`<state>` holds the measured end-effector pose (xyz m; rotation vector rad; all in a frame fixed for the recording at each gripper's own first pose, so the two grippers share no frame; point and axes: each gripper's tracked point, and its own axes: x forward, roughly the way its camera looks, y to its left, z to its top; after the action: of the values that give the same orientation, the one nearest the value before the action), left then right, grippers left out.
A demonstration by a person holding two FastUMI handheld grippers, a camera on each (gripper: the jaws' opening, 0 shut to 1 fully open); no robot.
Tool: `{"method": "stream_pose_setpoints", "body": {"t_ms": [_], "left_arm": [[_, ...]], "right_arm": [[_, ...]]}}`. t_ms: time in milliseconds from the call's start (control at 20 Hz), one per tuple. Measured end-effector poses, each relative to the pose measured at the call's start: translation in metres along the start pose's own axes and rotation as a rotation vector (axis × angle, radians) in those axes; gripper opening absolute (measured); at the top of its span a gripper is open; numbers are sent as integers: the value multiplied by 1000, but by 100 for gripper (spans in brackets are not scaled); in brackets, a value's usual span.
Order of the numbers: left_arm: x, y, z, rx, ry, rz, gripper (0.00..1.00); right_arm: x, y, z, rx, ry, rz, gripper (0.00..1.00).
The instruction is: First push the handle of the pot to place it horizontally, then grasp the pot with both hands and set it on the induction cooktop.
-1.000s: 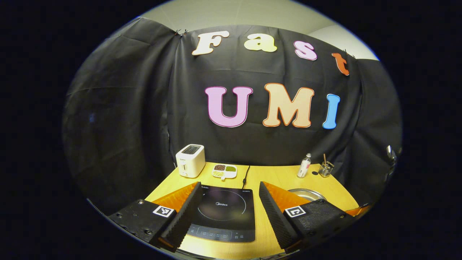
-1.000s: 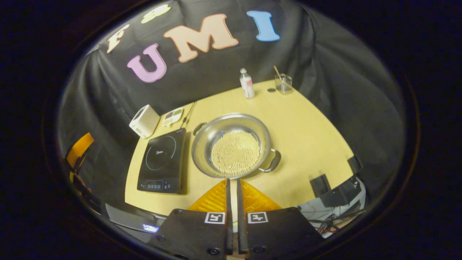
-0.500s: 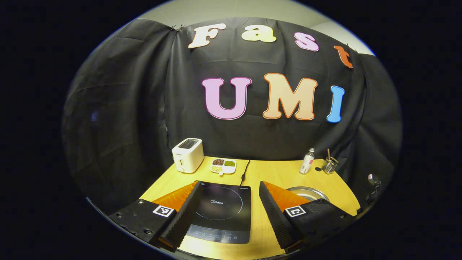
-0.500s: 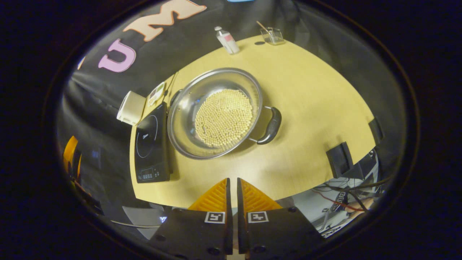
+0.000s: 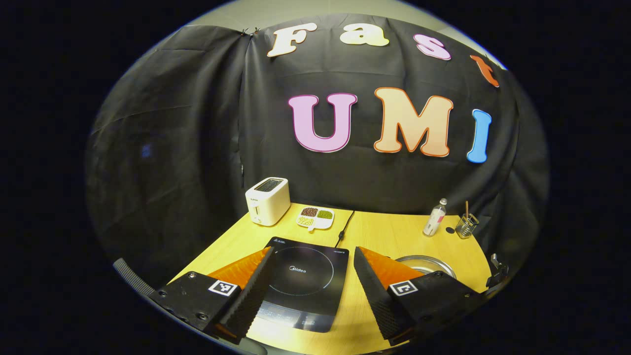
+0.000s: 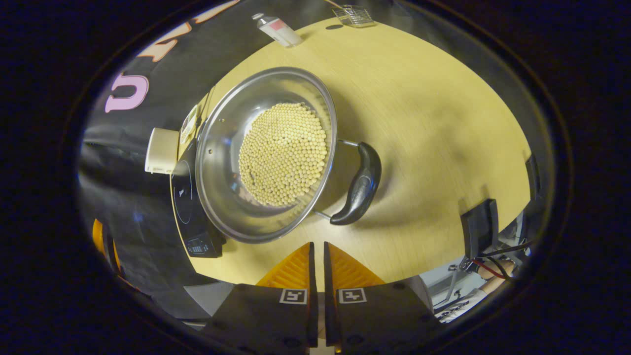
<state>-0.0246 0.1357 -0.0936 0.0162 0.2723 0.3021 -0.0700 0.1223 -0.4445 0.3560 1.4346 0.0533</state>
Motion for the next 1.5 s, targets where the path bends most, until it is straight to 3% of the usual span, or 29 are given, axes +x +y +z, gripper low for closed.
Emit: {"method": "stream_pose_setpoints", "body": {"t_ms": [750,1500], "left_arm": [[19,-65,-20,-18,82,-23,97],[1,-66,-67,-20,206,55,97]], "right_arm": [[13,-28,61,81,26,17,9],[16,-35,118,95,-1,37,8]]}}
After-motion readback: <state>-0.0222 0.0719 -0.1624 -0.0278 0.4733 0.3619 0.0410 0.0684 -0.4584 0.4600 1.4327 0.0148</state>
